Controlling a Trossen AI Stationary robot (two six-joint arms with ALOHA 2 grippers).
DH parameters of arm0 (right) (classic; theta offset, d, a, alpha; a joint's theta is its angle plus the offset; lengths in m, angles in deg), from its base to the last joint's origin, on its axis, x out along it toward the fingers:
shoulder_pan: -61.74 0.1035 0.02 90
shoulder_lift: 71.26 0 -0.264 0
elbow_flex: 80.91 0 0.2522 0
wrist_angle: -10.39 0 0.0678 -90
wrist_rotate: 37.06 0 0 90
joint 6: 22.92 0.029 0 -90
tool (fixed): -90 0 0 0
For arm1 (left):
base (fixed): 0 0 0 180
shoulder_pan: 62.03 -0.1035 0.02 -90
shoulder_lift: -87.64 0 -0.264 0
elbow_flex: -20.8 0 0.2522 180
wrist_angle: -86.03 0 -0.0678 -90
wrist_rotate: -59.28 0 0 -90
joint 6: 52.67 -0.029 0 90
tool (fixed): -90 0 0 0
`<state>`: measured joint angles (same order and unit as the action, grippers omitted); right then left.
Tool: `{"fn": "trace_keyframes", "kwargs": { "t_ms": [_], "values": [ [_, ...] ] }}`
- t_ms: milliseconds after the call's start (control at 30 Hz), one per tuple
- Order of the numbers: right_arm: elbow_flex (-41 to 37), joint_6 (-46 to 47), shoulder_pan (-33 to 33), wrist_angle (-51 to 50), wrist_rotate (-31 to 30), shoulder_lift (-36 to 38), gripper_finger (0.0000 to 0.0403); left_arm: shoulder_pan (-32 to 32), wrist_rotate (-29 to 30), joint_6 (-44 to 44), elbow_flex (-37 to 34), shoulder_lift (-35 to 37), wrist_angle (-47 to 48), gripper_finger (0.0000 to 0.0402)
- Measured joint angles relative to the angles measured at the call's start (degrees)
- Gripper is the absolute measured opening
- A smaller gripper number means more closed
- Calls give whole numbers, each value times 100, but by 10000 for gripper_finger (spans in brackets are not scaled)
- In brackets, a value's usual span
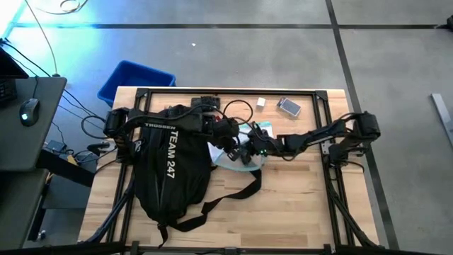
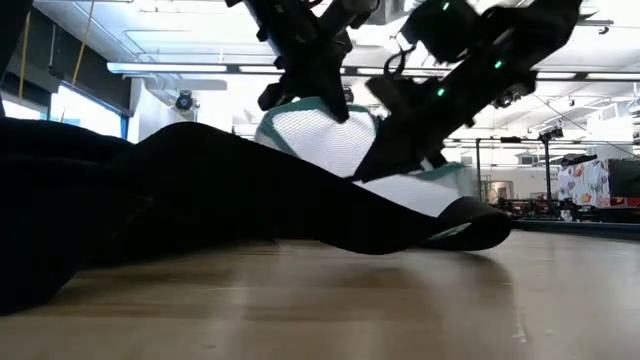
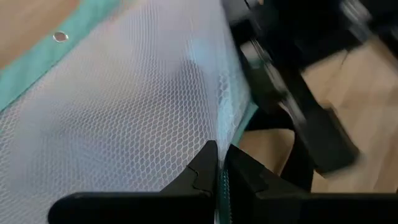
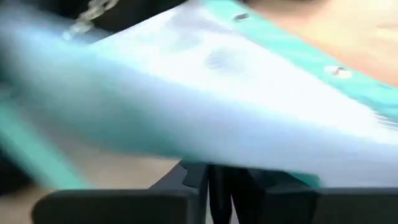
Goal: Unpack backpack
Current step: Put the black pen into the transparent zip bag, then put the dark blue playing card into the transparent zip bag
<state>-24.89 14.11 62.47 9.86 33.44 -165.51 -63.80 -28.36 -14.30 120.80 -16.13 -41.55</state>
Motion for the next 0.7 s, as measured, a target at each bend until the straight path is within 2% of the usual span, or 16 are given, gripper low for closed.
{"fn": "trace_keyframes", "kwargs": {
  "t_ms": [233, 367, 467, 600, 700],
  "values": [
    [0, -151, -146, 226, 84, -5, 150, 38, 34, -143, 0, -7, 93, 0],
    [-2, -447, -88, 209, 493, 256, 192, 23, 50, -154, 0, -7, 182, 0],
    [-2, -1049, 84, 137, 1401, 721, 202, -2, 61, -193, 0, -7, 387, 0],
    [0, -1568, 286, -227, 3223, 1586, 198, -3, 209, -267, 0, -7, 567, 0],
    [0, -1377, 312, -494, 3708, 2435, 187, -3, 271, -345, 0, -7, 682, 0]
  ]
}}
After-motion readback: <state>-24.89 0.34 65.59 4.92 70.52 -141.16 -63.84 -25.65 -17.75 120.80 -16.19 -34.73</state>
